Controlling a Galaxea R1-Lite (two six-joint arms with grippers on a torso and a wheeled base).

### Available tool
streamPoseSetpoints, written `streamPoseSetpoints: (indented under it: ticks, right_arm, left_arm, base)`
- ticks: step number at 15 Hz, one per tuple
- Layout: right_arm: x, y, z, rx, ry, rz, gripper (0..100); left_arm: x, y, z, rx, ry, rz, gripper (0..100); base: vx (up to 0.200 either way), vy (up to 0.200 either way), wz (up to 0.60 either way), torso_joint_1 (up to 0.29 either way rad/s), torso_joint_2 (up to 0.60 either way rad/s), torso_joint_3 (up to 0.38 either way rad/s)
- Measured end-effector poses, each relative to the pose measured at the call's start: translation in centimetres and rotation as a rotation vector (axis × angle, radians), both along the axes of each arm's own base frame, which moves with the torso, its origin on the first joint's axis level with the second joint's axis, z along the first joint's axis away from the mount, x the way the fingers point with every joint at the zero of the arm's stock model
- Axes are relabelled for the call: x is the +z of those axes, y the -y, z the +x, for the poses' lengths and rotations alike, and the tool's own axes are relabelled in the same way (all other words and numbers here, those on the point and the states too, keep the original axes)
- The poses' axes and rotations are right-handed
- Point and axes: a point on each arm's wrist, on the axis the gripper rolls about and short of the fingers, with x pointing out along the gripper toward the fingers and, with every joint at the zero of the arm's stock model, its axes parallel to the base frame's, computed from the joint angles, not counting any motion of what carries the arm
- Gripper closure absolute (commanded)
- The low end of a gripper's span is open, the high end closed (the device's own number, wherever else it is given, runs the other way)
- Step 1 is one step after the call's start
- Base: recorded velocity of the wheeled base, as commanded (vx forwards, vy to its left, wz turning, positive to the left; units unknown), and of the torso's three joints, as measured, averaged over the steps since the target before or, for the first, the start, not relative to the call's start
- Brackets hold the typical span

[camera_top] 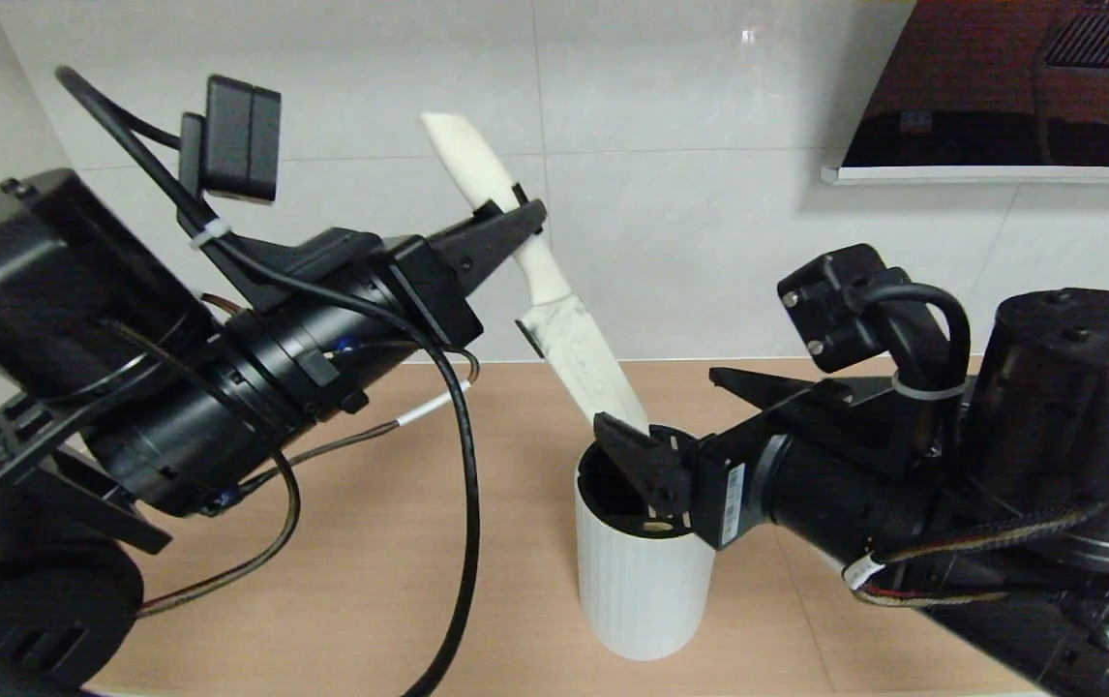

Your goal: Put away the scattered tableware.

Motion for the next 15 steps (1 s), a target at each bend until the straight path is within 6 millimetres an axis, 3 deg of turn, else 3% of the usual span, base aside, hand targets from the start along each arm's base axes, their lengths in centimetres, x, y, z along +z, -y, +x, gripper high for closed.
streamPoseSetpoints:
  ticks: [3, 6, 15]
  right_arm:
    - [0.4, 1.4, 0.8, -0.051, 0.009, 0.012, 0]
    - [0.2, 1.6, 1.3, -0.069, 0.003, 0.004, 0]
    - [-0.9, 1.0, 1.8, -0.071, -0.013, -0.031, 0]
  left_arm:
    - [0.1, -0.5, 0.1, 0.037, 0.104, 0.046, 100]
    - [-0.5, -0.4, 0.4, 0.054, 0.221, 0.077, 100]
    - [-5.4, 2.4, 1.8, 0.019, 0.201, 0.178, 100]
  base:
    - [0.0, 0.0, 0.0, 0.0, 0.0, 0.0]
    - [0.0, 0.0, 0.0, 0.0, 0.0, 0.0]
    - [0.0, 0.0, 0.0, 0.0, 0.0, 0.0]
